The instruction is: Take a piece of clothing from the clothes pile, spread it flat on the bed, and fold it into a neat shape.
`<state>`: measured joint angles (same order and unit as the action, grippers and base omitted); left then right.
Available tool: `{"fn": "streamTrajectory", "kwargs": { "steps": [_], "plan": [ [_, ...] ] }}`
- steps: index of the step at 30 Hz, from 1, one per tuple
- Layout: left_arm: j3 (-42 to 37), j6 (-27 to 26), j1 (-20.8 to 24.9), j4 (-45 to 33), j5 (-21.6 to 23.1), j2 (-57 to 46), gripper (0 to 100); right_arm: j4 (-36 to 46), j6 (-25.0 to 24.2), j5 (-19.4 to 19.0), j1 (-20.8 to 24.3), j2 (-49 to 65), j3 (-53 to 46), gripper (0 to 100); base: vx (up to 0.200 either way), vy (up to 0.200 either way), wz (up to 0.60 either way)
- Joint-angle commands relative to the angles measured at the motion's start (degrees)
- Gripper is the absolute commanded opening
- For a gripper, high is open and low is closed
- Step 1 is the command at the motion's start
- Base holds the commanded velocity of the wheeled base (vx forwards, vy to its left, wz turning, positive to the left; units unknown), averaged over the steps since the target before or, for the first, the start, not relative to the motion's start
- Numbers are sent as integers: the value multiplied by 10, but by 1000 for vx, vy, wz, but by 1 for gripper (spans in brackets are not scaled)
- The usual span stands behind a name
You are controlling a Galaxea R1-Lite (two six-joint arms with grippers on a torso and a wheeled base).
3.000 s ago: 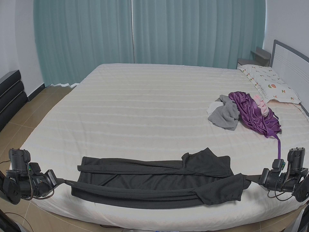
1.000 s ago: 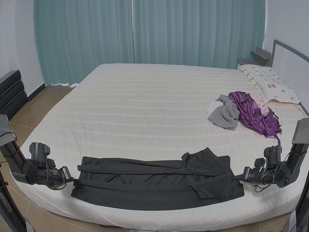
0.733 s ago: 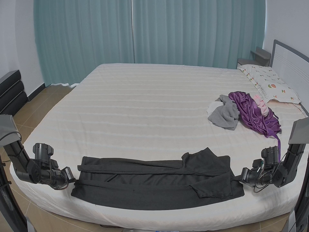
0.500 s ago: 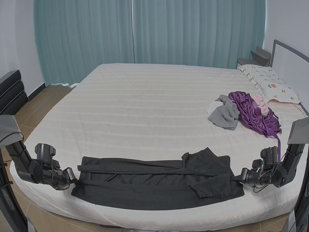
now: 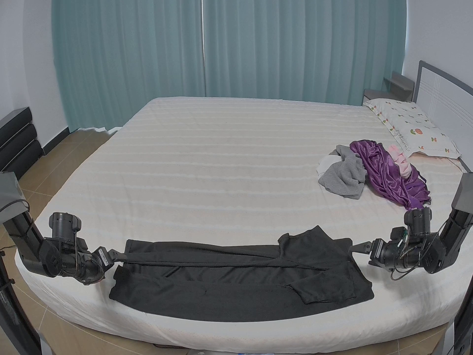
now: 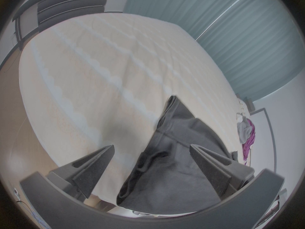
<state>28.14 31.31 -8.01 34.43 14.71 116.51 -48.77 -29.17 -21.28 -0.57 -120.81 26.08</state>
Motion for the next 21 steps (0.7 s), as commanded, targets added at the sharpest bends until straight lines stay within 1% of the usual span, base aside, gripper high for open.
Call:
{"fn": "streamTrajectory", "kwargs": {
  "steps": [1, 4, 5, 6, 7, 10, 13, 14, 16, 18, 21],
  "plan": [
    [22, 21, -5, -1, 1, -56, 100, 27, -54, -2, 21, 54, 50, 100, 0, 0, 0],
    [44, 27, -5, -8, -3, -56, 100, 22, -107, 0, 43, 46, 60, 100, 0, 0, 0],
    [53, 27, -6, -20, -8, -55, 100, 22, -120, -1, 49, 45, 60, 100, 0, 0, 0],
    [53, 27, -6, -20, -8, -55, 100, 22, -120, -1, 49, 45, 60, 100, 0, 0, 0],
    [66, 27, -7, -57, -12, -58, 100, 21, -139, -2, 57, 40, 62, 100, 0, 0, 0],
    [90, 34, 1, -90, -9, -53, 100, 16, -156, -1, 59, 26, 62, 100, 0, 0, 0],
    [97, 54, 22, -89, -10, -49, 100, 10, -163, 1, 60, 13, 62, 100, 0, 0, 0],
    [97, 75, 40, -89, -10, -39, 100, 10, -171, 5, 61, 6, 59, 100, 0, 0, 0],
    [97, 83, 48, -88, -12, -28, 100, 10, -181, 9, 62, 5, 57, 100, 0, 0, 0],
    [97, 89, 66, -86, -21, -5, 100, 10, -200, 13, 64, 9, 53, 100, 0, 0, 0],
    [97, 96, 71, -86, -41, 13, 100, 10, -206, 14, 65, 8, 49, 100, 0, 0, 0]
  ]
}}
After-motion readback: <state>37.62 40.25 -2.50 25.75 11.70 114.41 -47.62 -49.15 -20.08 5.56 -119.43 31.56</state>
